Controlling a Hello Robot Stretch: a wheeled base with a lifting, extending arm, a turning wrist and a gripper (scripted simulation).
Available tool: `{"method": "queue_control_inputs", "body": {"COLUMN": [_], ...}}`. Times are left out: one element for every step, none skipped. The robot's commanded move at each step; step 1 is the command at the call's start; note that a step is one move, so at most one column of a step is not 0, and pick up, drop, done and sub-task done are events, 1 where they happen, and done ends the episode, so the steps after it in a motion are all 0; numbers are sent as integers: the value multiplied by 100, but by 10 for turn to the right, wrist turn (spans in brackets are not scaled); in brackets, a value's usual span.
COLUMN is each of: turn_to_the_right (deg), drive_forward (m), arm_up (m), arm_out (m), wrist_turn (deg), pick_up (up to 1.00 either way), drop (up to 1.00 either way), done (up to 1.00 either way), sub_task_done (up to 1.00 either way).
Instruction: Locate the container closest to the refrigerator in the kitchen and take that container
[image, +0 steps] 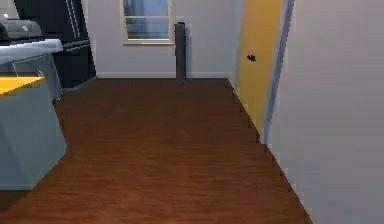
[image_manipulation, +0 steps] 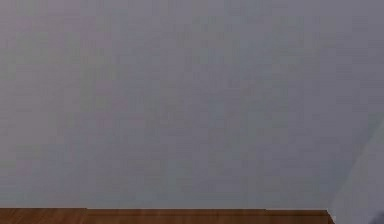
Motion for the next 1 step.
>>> {"method": "queue_control_inputs", "body": {"turn_to_the_right": [-450], "drive_forward": [0], "arm_up": [0], "arm_out": [0], "wrist_turn": [0], "pick_up": [0], "drop": [0], "done": [0], "sub_task_done": [0]}}
